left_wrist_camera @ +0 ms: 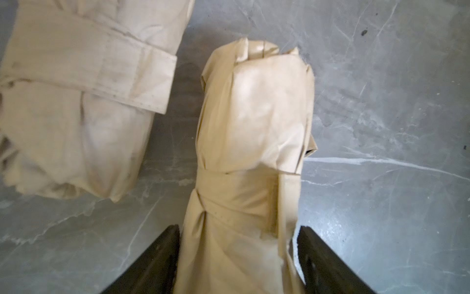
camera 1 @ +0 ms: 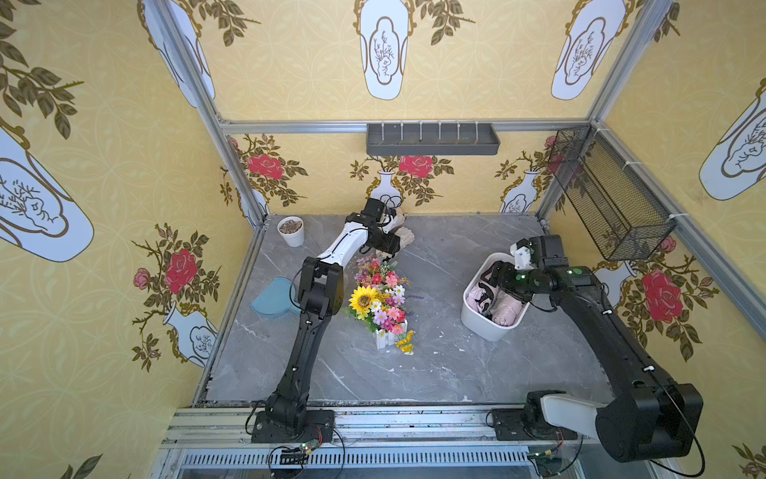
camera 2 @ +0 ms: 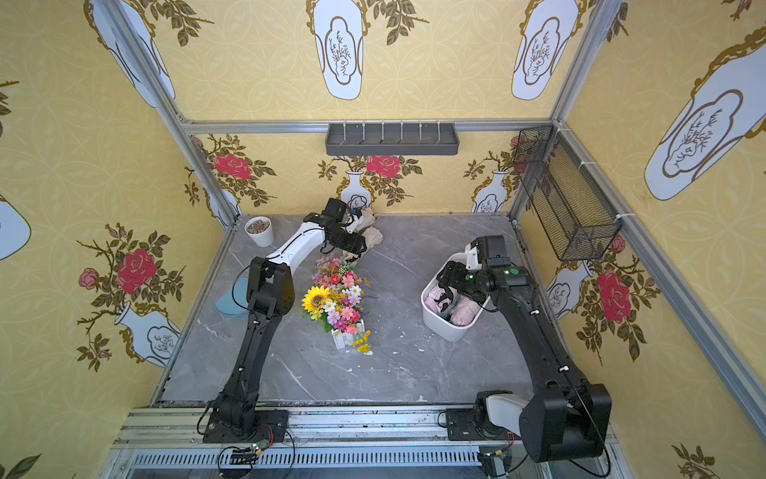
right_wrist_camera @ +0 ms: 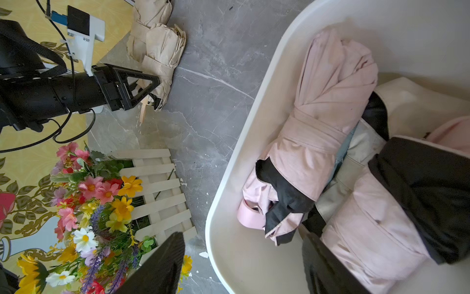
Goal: Put the umbrella into the storage box
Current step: Pick up the umbrella from the center of the board.
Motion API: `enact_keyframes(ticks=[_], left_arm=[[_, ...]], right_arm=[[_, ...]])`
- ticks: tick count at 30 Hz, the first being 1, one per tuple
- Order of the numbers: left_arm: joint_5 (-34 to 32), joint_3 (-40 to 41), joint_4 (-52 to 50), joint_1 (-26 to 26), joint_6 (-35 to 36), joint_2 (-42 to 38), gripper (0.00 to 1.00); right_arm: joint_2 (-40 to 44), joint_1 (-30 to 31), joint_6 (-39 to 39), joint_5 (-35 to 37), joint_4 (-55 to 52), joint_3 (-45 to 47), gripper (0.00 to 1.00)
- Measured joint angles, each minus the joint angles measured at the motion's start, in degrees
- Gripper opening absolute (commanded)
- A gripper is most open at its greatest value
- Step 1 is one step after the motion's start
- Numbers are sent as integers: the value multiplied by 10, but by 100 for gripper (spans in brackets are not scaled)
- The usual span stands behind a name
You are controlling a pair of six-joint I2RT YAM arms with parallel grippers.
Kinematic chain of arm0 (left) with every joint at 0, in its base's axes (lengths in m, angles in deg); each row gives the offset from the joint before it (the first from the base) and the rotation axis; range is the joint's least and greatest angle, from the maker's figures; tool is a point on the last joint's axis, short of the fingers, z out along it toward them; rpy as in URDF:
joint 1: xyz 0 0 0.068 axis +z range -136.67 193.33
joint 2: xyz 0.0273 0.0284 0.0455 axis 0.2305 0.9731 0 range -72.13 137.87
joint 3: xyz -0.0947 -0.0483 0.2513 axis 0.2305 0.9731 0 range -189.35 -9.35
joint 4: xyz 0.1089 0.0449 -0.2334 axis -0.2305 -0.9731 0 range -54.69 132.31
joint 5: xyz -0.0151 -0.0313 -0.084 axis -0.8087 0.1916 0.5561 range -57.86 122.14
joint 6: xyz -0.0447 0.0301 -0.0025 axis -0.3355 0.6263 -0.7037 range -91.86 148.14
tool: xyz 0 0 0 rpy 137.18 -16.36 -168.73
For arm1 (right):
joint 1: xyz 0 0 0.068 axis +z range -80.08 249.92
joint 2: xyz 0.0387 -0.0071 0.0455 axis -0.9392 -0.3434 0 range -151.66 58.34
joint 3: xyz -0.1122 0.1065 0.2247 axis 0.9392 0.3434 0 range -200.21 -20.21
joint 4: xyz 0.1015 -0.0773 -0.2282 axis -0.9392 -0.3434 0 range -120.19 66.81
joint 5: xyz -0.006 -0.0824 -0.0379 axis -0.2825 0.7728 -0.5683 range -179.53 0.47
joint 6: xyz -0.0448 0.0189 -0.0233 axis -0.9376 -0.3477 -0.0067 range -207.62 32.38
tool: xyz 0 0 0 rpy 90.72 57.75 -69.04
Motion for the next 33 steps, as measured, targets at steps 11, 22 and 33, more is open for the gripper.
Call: enact_keyframes(ticks=[11,22,33], left_arm=[[10,2,2,0,9,10,47],[34,14,6,0,-3,-28,24],[75,42,49,12,-48,-154,18]], right_arm=[[2,-2,0,-9,2,2,77],[16,-4,3,-17,2,3,76],[43,-4,16,-19,-5,4,77]])
